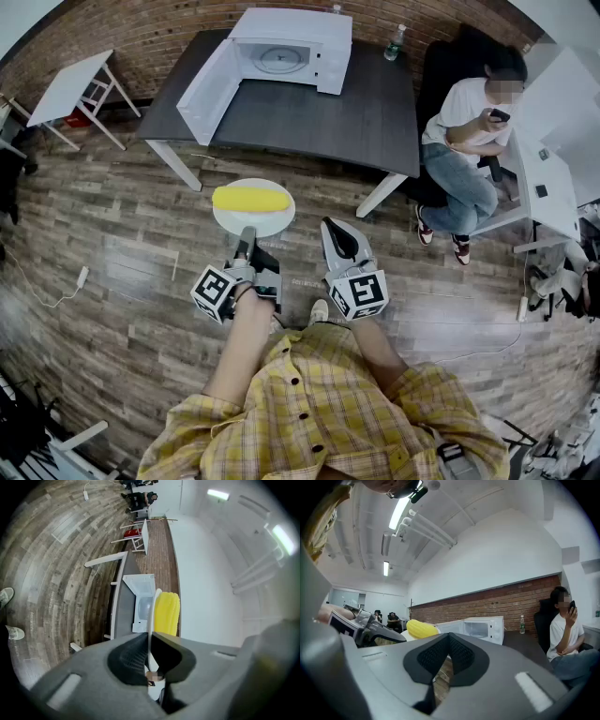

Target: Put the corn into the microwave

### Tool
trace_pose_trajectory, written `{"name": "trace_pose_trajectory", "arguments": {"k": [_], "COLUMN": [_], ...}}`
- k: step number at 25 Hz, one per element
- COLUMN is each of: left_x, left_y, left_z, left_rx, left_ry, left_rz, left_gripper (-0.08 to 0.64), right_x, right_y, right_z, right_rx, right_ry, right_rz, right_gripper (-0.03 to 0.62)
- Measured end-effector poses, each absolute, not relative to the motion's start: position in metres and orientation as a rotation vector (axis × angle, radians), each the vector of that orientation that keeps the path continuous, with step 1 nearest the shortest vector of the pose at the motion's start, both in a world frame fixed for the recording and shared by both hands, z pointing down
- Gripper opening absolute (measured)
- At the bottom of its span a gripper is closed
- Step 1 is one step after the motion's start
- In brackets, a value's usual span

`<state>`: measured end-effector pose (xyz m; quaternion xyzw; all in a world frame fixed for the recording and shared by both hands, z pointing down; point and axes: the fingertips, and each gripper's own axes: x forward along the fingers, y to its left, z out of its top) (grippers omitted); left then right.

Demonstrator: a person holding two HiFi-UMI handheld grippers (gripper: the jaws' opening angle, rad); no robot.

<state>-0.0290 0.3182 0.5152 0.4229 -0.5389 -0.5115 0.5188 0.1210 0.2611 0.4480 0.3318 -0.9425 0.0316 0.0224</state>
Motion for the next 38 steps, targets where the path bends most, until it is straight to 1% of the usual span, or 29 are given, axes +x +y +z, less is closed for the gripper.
{"name": "trace_pose_trajectory", "arguments": {"k": [7,14,27,32,38], "left_x": [-0.025,-0.005,0.032,0.027,0.005], "left_y": [0.317,0.303,0.273,0.256,0.221], "left_z": [0.514,0.513,0.499,0.506,0.521], "left_rx": [1.027,1.028,1.026,0.996,0.992], "left_ry": [-1.294,-1.301,-1.305,-1.302,-1.311], "left_rz": [-1.233,-1.239,-1.321,-1.317,-1.277], "left_gripper": [0.014,0.014,0.014,0.014,0.014], "right_x": [0.123,0.137,0.166,0.161,0.138], "right_y": [0.26,0.245,0.218,0.2,0.165], "right_z": [0.446,0.448,0.436,0.44,0.447], "right_rx": [1.019,0.945,0.893,0.905,0.916], "right_ry": [-2.933,-2.94,-3.012,-3.012,-2.994], "right_rz": [0.081,0.091,-0.007,0.024,0.035], "right_gripper": [0.002,0.003,0.003,0.003,0.003]}}
